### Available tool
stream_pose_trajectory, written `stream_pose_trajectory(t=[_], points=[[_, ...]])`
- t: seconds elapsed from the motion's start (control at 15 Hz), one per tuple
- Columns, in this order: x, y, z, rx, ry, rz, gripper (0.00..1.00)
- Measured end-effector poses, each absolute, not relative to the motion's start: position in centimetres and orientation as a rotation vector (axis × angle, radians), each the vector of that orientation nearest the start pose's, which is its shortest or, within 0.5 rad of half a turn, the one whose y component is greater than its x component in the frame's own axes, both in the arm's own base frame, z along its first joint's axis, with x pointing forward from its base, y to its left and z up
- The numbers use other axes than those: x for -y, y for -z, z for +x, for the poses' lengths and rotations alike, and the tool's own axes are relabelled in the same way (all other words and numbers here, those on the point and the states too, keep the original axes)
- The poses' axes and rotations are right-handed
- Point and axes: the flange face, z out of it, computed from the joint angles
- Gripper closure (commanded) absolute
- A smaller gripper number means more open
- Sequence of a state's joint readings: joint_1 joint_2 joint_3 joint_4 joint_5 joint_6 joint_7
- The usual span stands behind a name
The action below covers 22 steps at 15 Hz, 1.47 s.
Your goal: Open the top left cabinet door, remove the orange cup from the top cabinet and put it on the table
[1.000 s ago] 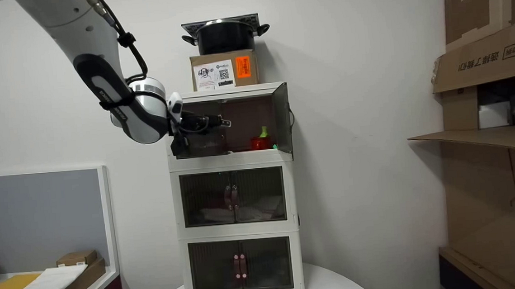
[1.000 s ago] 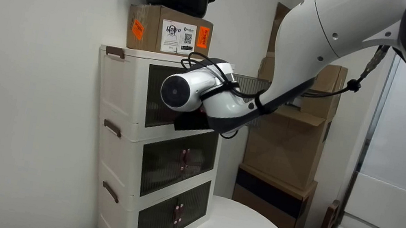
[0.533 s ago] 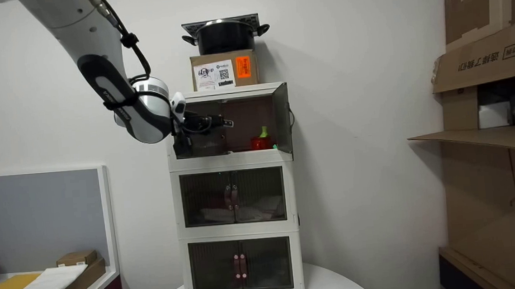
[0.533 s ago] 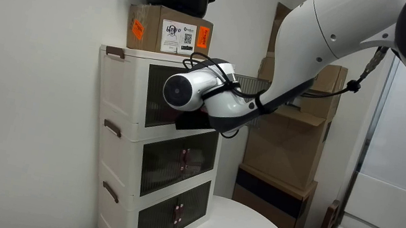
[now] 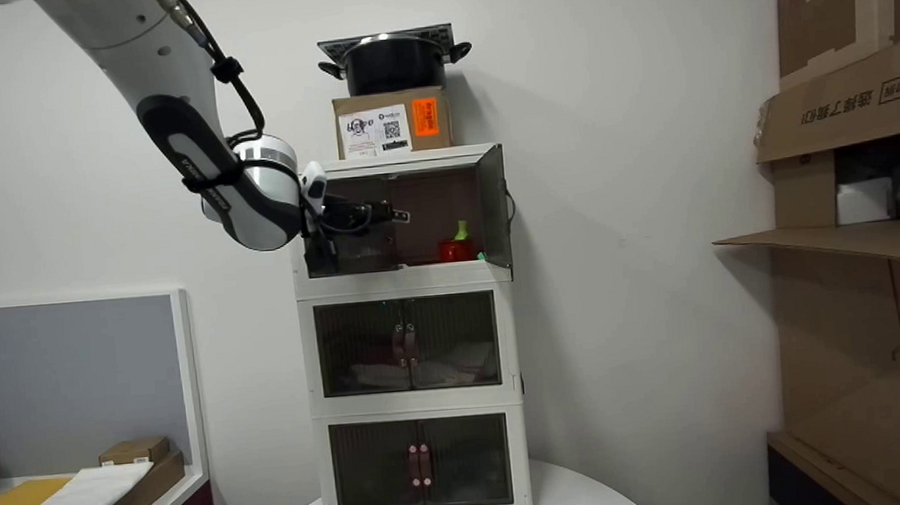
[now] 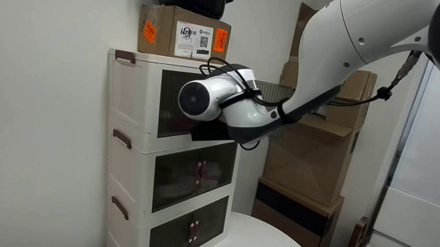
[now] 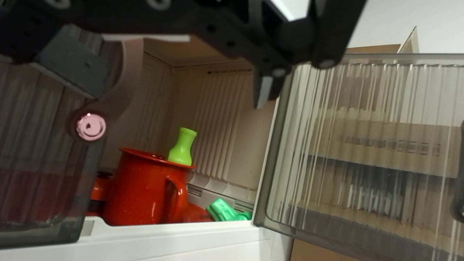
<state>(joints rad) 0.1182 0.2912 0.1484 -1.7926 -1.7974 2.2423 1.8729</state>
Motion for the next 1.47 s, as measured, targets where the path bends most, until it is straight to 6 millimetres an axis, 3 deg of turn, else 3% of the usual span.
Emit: stream_pose_trajectory(t=[0.53,1.47], points=[[-14.0,-43.4,64.6,0.439,-1.597,2.049,0.00],[-13.5,-41.6,60.9,0.480,-1.570,2.084,0.00]])
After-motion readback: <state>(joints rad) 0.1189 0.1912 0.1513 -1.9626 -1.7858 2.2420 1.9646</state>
